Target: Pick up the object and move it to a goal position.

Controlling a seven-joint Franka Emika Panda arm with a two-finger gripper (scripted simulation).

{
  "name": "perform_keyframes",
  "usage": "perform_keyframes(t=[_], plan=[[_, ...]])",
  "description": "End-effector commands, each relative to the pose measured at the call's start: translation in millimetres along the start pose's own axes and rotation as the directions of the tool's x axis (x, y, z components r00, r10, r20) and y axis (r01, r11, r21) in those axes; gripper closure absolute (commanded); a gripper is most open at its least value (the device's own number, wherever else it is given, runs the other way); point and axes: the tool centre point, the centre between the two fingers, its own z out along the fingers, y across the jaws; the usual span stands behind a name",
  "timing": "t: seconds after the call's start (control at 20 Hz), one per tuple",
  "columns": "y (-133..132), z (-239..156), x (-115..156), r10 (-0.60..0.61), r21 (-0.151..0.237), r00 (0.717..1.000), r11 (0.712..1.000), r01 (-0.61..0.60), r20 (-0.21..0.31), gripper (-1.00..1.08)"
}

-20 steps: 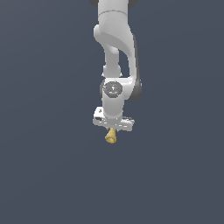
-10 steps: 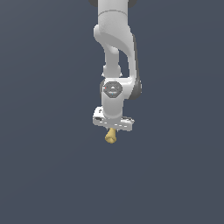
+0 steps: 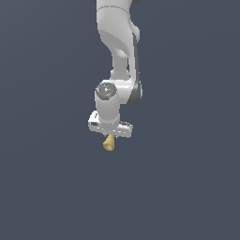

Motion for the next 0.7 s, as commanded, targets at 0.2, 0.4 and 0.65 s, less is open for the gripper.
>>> perform_keyframes(t=[0.2,0.4,0.65], plan=[[67.3,-15.2,2.3,0.002,0.0,1.0,1.0,-0.002,-0.001,1.08],[101.5,-23.0,4.2,0.002,0.0,1.0,1.0,-0.002,-0.001,1.08],[128.1,-29.0,6.5,0.002,0.0,1.0,1.0,-0.002,-0.001,1.08]])
